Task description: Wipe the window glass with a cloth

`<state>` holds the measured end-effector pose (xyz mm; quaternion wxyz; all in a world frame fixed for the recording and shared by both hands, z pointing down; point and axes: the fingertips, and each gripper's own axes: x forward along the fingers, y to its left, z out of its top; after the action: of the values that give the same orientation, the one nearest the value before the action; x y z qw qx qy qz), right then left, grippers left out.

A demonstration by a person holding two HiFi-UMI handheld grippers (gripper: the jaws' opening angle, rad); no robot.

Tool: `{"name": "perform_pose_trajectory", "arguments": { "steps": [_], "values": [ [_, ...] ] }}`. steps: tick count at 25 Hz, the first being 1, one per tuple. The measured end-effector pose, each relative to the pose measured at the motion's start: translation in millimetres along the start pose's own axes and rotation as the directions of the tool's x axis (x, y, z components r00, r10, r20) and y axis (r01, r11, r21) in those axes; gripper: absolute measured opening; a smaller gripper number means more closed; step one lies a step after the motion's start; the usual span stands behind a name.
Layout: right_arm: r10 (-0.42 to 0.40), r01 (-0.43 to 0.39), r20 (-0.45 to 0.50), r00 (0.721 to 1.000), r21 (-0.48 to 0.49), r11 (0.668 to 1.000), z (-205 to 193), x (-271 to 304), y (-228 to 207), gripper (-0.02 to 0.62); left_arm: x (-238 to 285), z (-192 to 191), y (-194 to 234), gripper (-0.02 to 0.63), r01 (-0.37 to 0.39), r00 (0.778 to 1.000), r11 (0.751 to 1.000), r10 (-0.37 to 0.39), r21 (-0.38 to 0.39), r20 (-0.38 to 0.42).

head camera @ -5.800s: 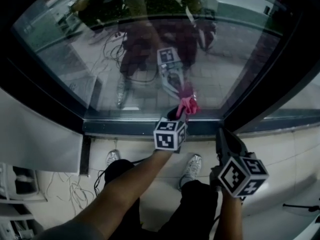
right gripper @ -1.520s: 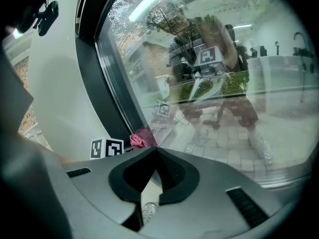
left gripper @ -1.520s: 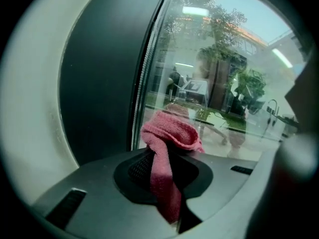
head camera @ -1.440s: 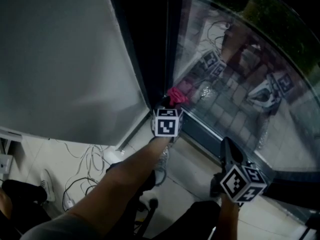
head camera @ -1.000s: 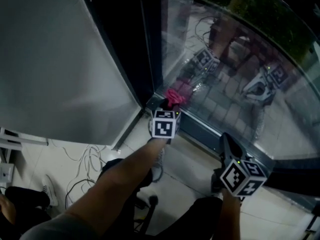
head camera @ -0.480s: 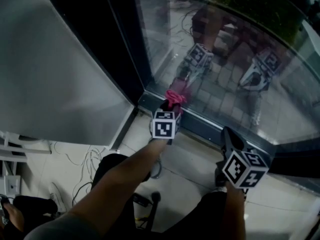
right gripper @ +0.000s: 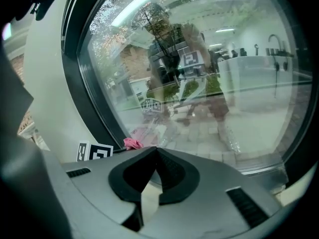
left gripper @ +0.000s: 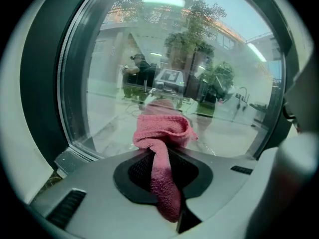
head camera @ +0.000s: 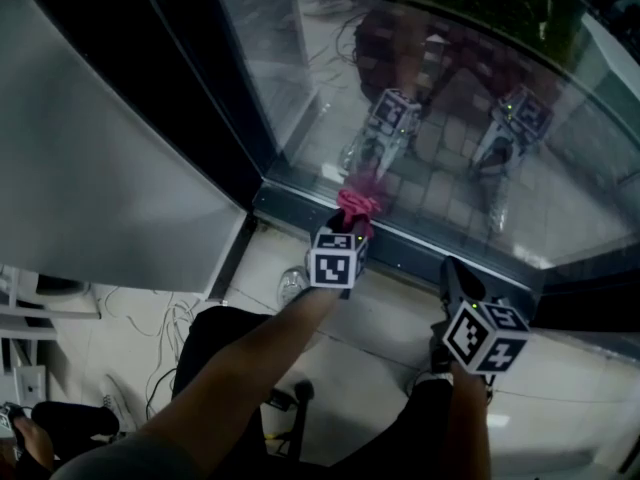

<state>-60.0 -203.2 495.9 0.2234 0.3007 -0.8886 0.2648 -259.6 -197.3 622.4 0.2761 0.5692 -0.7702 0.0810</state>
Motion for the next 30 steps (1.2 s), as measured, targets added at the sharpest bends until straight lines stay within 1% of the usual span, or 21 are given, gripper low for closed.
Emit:
{"name": "perform_pose_trajectory", "arguments": {
  "steps": [5,11,15,23,28,30],
  "values": [
    [-0.045,0.044,0.023,0.999,0.023,0.999,-1.1,-22.4,-30.4,0.005,3.1,-7.2,-45.1,0.057,0.052,0.999,0.998,-0.052,0.019,-0.006],
    [-0.064,0.062,0.041,0.997,0.052,0.997,-17.5,-55.9,-51.2,0.005,5.3,-9.4,-92.9,0.057,0.104,0.995,0.994,-0.104,0.045,0.001],
    [-0.093,0.089,0.063,0.994,0.067,0.994,-20.7,-79.5,-69.0,0.005,5.6,-11.0,-121.9,0.058,0.132,0.991,0.990,-0.132,0.051,0.000],
    [-0.136,0.128,0.099,0.986,0.078,0.989,-15.2,-112.1,-101.8,0.005,10.9,-17.7,-166.6,0.058,0.168,0.986,0.983,-0.168,0.070,-0.006],
    [-0.151,0.132,0.140,0.979,0.132,0.982,-5.8,-131.3,-121.0,0.005,14.5,-26.2,-195.7,0.058,0.176,0.984,0.983,-0.176,0.052,-0.019],
    [-0.157,0.134,0.161,0.974,0.146,0.980,-5.5,-137.8,-129.3,0.005,15.5,-28.5,-205.1,0.058,0.177,0.984,0.982,-0.176,0.059,-0.023]
  ]
}}
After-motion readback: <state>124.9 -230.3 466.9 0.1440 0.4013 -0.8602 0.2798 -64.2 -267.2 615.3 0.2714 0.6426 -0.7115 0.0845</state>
